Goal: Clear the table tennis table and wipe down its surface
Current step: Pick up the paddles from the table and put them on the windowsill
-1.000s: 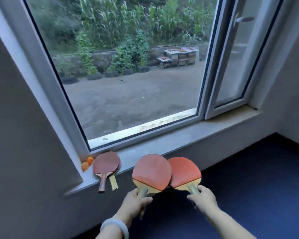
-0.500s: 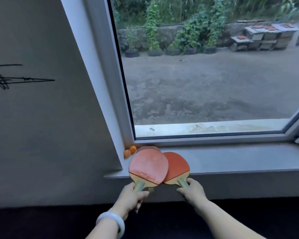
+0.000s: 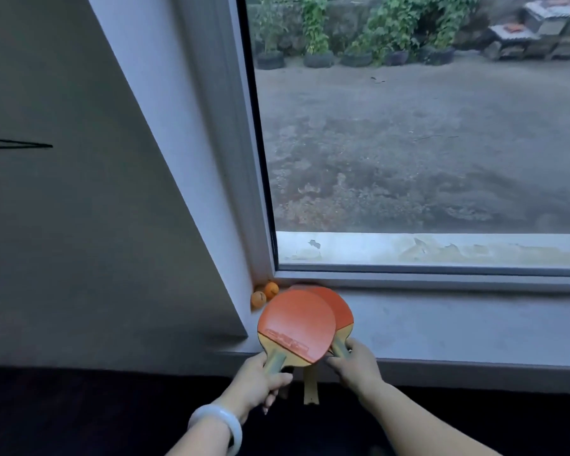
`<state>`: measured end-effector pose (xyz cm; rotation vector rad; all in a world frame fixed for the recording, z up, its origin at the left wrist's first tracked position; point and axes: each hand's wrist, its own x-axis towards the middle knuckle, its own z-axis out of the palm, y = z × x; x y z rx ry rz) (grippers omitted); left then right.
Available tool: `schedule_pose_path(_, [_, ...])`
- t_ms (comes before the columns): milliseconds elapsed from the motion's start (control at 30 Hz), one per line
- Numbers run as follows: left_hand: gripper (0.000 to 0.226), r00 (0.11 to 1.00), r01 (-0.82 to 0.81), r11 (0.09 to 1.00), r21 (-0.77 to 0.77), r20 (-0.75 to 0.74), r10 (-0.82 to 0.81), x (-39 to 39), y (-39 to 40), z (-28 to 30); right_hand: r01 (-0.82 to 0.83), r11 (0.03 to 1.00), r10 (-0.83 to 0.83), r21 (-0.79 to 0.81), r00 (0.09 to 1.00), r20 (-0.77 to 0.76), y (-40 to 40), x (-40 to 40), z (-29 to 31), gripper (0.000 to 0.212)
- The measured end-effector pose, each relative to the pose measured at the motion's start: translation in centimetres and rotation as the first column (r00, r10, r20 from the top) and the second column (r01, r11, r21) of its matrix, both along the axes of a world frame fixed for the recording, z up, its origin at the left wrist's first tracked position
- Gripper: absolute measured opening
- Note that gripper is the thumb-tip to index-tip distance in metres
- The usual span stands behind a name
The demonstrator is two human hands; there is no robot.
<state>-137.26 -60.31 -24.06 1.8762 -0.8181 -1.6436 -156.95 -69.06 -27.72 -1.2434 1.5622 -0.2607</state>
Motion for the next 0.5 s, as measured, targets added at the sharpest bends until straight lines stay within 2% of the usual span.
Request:
schedule_pose_path(200, [0.023, 1.000, -0.020, 0.999, 0.028, 0.020, 0.019, 0.3, -1.8, -1.7, -0.053, 0.999, 0.052, 0.006, 0.998, 0.039, -1.3, 0.6, -1.5, 0.022])
schedule_pose_path(333, [0.023, 0.999, -0.027, 0.999, 0.042, 0.023, 0.026, 0.5, -2.9, -2.8, -0.126, 0.982, 0.115, 0.140, 0.990, 0.079, -1.8, 1.0, -2.1, 0.029])
schedule_pose_path(500, [0.029, 0.981, 0.003, 0.999, 0.053, 0.191, -0.013, 0.3, -4.4, -3.9, -0.118, 0.977, 0.109, 0.175, 0.992, 0.061, -1.9, 1.4, -3.0, 0.027])
